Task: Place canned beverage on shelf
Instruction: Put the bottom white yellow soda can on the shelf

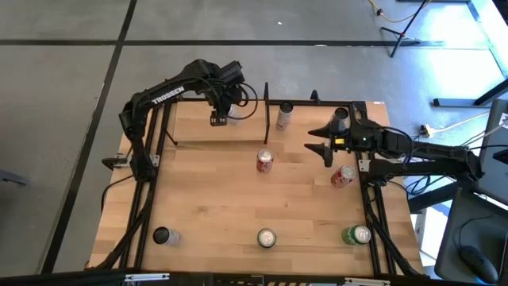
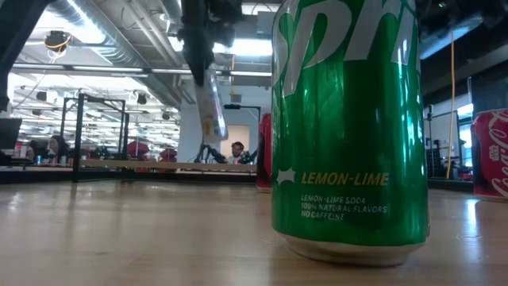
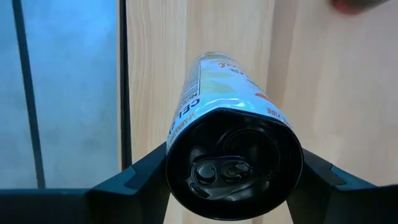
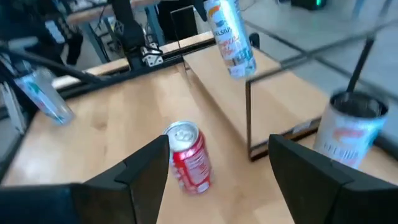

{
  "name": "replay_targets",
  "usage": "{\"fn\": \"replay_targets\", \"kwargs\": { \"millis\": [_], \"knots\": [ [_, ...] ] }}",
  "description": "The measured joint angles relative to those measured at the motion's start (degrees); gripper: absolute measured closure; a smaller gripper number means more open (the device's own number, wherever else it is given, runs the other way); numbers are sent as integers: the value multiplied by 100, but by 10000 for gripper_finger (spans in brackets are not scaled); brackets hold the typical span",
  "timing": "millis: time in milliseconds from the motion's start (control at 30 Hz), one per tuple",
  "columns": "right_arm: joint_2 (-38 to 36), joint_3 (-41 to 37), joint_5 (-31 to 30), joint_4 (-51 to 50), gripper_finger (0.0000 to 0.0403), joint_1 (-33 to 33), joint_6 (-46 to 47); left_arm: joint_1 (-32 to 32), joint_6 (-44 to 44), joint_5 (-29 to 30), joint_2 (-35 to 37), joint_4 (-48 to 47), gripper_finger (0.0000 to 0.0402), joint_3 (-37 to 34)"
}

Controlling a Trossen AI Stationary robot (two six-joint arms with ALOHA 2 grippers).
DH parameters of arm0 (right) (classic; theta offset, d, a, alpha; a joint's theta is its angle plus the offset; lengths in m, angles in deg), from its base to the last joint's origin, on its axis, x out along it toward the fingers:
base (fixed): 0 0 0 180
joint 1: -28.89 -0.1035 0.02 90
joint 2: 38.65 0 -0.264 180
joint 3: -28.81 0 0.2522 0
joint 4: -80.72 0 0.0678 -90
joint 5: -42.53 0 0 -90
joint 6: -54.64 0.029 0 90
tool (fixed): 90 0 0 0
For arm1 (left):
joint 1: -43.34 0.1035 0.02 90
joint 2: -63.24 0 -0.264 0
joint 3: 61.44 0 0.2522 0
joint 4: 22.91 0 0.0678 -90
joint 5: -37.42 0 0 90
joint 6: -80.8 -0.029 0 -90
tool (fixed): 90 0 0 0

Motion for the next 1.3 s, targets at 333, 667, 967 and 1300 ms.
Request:
{"fn": "replay_targets", "kwargs": {
  "millis": [333,667,967,1300],
  "knots": [
    [1354,1807,-243,-174,139,0,-1974,-1158,1026,-216,24,-295,175,1241],
    [2456,3148,600,-1563,139,0,-2345,-2094,1819,90,24,-362,175,1476],
    [2797,3157,756,-1572,105,0,-1842,-2510,2223,306,22,-346,175,1476],
    [2762,3157,610,-1115,53,-1,-1794,-2523,2425,360,42,-295,175,1476]
  ]
}}
